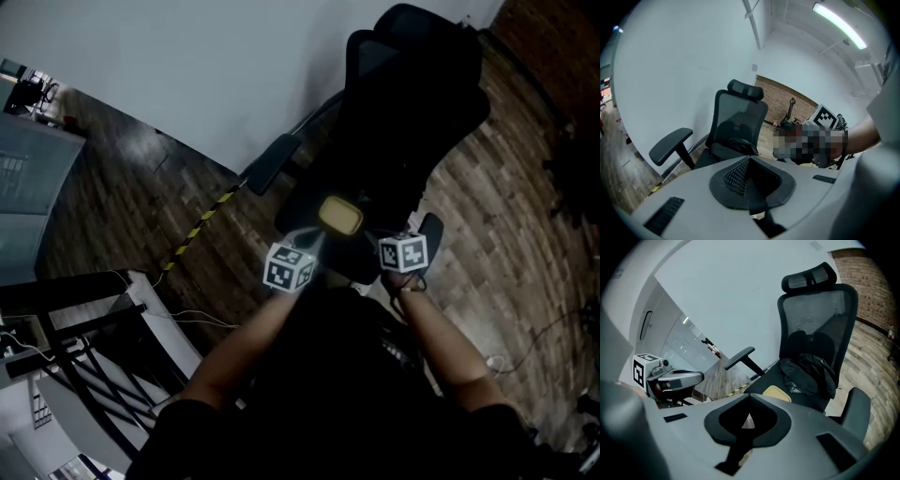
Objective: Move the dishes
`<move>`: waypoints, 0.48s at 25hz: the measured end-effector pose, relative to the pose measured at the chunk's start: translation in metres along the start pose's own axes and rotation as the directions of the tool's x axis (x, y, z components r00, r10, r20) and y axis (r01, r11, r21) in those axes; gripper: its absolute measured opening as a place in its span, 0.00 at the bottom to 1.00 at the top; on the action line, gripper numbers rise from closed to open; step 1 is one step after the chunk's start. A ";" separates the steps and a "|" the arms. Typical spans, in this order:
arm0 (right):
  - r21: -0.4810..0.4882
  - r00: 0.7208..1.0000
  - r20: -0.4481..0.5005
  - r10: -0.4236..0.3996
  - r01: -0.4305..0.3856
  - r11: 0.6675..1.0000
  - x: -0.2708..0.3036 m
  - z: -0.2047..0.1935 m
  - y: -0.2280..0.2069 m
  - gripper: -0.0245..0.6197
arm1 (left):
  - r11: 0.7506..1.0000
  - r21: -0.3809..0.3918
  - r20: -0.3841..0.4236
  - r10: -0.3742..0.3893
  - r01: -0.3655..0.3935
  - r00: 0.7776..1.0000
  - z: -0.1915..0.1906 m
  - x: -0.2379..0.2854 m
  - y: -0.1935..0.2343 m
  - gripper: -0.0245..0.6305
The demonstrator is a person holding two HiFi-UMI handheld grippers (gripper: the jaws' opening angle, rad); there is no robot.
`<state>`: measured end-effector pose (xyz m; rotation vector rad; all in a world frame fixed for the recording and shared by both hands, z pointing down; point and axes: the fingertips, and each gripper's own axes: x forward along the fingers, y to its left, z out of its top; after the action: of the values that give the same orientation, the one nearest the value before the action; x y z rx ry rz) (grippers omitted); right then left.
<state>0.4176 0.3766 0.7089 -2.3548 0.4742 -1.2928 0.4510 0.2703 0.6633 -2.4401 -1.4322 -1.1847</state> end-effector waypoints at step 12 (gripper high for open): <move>0.261 0.996 -0.038 -0.077 0.084 0.962 0.083 -0.001 -0.068 0.09 | 0.992 0.054 -0.114 -0.104 0.111 0.988 0.011 0.071 0.061 0.02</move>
<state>0.4657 0.3949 0.8034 -2.1564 0.2006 -1.3361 0.5233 0.2910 0.7203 -2.2454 -1.5608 -1.2564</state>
